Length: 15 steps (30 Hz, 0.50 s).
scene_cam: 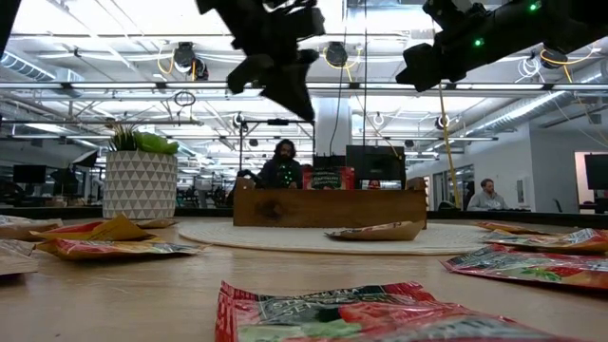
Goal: Pick & Place Tea
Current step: Put the red tea bag into the middle section of the wooden organizer
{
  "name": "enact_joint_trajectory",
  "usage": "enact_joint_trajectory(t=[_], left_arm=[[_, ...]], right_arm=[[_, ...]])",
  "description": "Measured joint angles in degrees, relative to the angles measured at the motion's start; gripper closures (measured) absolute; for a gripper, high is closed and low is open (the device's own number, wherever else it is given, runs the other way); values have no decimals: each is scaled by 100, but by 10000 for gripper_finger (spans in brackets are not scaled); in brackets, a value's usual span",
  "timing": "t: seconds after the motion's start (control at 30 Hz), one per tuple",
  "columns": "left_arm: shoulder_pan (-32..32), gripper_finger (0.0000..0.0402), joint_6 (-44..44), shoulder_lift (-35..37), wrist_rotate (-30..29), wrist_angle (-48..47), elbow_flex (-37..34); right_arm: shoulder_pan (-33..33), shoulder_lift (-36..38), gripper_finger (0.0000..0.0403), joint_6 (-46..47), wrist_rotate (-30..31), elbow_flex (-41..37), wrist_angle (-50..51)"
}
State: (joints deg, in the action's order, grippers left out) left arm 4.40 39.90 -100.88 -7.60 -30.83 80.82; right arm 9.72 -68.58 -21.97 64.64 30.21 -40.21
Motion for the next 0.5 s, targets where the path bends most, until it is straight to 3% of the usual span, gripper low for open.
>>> enact_joint_trajectory(t=[0.13, 0.5], left_arm=[[22, 397, -48, -492, 449, -218, 369], [269, 400, 13, -1645, 778, -400, 688]], right_arm=[[-31, -2, 331, -89, 140, -1, -68], [-35, 0, 331, -118, 132, -4, 22]])
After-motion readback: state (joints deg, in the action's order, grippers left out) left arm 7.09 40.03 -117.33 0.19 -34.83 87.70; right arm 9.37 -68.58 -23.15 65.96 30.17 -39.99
